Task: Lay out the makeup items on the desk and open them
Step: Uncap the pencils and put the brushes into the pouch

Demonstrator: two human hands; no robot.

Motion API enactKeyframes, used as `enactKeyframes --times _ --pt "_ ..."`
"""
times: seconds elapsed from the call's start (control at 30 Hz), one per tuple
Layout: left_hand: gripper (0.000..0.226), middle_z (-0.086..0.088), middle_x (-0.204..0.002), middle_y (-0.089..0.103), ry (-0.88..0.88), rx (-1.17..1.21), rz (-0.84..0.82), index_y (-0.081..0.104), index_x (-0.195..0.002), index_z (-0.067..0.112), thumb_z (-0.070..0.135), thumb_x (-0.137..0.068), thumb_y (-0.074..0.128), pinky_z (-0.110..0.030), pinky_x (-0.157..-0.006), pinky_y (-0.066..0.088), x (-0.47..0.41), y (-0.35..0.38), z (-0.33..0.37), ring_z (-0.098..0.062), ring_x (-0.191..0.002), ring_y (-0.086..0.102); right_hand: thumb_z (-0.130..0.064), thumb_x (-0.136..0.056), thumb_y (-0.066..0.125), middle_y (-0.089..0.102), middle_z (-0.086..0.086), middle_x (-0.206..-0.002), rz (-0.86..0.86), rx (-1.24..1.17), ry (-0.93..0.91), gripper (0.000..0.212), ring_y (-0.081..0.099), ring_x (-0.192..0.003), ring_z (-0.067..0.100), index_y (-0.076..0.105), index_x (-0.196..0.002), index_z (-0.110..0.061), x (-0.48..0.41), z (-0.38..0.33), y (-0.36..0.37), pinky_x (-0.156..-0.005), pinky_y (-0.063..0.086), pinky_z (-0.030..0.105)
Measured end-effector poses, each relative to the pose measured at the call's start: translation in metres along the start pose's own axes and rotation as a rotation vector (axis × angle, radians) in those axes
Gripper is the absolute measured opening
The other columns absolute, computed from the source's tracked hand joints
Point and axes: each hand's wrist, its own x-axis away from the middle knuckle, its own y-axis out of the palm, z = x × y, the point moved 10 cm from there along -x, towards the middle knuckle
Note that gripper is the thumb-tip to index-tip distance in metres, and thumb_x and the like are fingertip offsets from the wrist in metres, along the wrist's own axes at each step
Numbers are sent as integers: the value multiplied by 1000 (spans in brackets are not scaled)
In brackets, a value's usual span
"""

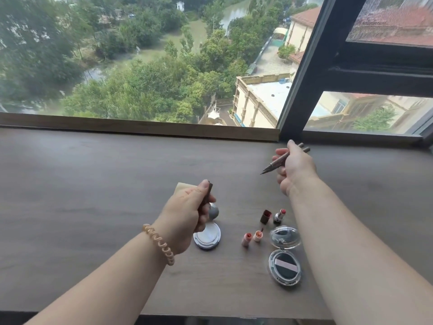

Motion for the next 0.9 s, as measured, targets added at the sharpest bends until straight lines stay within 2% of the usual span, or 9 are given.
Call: enactKeyframes --times 0.1,0.17,0.27,0.37,0.47,0.57,0.63,0.77,0.9 --pt "32 2 -51 50 -26 16 30 57 -76 9 33 -96 48 -17 -37 25 -7 -7 -6 -8 -40 37 -48 -94 44 53 0 -68 -95 -11 -1 45 32 -44 7 66 -78 -12 -1 19 13 -39 24 20" --pt "29 1 -54 52 -54 34 55 60 -80 9 32 -95 50 -17 -37 27 -10 -15 -15 -8 -42 38 -50 -93 44 44 -4 -65 -90 32 -100 46 34 -50 8 68 -83 -12 1 22 14 -44 28 21" --pt "26 0 -58 53 -115 47 83 62 -83 9 30 -94 52 -17 -38 28 -14 -26 -40 -9 -45 39 -41 -93 53 52 -6 -67 -65 239 -429 33 50 -60 9 67 -84 -13 14 11 16 -58 43 20" --pt "25 -1 -61 57 -196 37 112 64 -84 9 29 -94 53 -16 -39 30 -13 -37 -69 -8 -44 43 -21 -87 67 58 -1 -79 -178 355 -800 3 60 -67 8 68 -86 -18 50 13 29 -67 50 25" --pt "22 -4 -64 64 -268 -5 163 64 -84 8 25 -93 55 -17 -41 32 -9 -51 -96 -8 -43 50 -5 -79 67 55 3 -84 -263 670 -1184 19 54 -66 11 72 -95 -14 90 47 45 -63 46 19" --pt "16 -5 -65 67 -329 -104 195 64 -81 8 22 -89 60 -22 -46 31 -4 -65 -123 -9 -42 55 -2 -73 56 59 7 -89 -352 881 -1399 34 59 -67 22 69 -102 -15 118 101 52 -56 50 29" --pt "16 -4 -65 67 -369 -177 186 63 -78 11 25 -87 63 -20 -44 29 -2 -72 -142 -9 -43 56 -3 -70 51 53 5 -96 -397 996 -1436 37 59 -66 26 65 -102 -15 123 136 53 -55 51 32" --pt "22 -5 -61 64 -388 -334 151 61 -70 9 25 -84 67 -16 -39 30 -1 -77 -169 -14 -42 55 -7 -70 46 42 3 -101 -381 1154 -1356 29 58 -68 25 66 -91 -13 115 181 43 -55 52 31" --pt "25 -2 -54 64 -331 -512 120 63 -64 10 26 -82 70 -24 -55 47 -10 -69 -181 -15 -40 56 -10 -68 43 42 4 -100 -354 1234 -1304 29 52 -76 23 56 -94 -14 105 205 31 -54 51 29"
